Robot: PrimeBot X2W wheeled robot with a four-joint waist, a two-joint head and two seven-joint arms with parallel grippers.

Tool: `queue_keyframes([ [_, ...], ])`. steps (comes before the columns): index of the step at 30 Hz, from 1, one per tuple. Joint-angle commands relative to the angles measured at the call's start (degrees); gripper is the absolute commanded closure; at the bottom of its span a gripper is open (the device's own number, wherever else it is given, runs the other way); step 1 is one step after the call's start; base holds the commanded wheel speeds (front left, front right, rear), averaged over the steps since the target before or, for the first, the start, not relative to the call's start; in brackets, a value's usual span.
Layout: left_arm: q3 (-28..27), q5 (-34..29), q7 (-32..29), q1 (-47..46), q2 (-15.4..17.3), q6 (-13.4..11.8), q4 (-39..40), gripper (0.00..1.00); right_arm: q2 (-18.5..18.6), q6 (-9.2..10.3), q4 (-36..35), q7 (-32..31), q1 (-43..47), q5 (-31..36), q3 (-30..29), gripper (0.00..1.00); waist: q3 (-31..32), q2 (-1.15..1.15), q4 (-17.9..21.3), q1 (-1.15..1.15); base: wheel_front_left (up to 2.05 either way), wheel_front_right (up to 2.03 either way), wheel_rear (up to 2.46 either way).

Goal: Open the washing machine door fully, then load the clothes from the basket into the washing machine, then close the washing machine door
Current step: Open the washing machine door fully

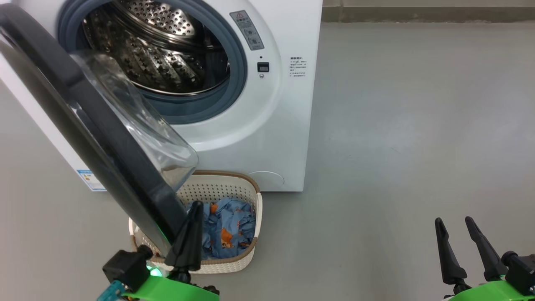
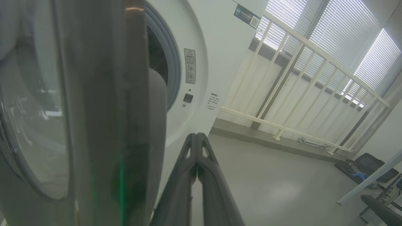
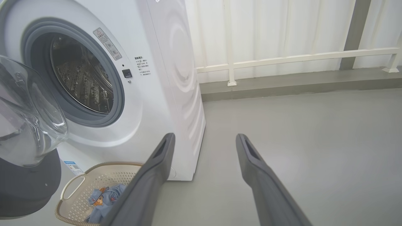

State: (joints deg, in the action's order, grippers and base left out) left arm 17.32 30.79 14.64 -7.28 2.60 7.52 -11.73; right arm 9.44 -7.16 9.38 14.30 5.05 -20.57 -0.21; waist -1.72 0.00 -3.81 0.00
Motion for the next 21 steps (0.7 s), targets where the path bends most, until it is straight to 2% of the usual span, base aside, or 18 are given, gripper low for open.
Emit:
queue_keyframes([
  [1,-2.17,0.76,0.36,-3.14,0.28,-0.11,0.71,1.0,1.44,-0.33,-1.35,0.7,-2.3,0.22,1.19,0.0,-0.09,0.0,-0.15,0.0,0.0,0.0,0.0],
  [21,-8.04,0.41,0.36,-2.35,0.28,-0.16,-2.24,1.0,1.57,-0.33,-1.56,0.7,-2.08,0.15,1.25,0.0,0.29,0.0,-1.16,0.0,0.0,0.0,0.0],
])
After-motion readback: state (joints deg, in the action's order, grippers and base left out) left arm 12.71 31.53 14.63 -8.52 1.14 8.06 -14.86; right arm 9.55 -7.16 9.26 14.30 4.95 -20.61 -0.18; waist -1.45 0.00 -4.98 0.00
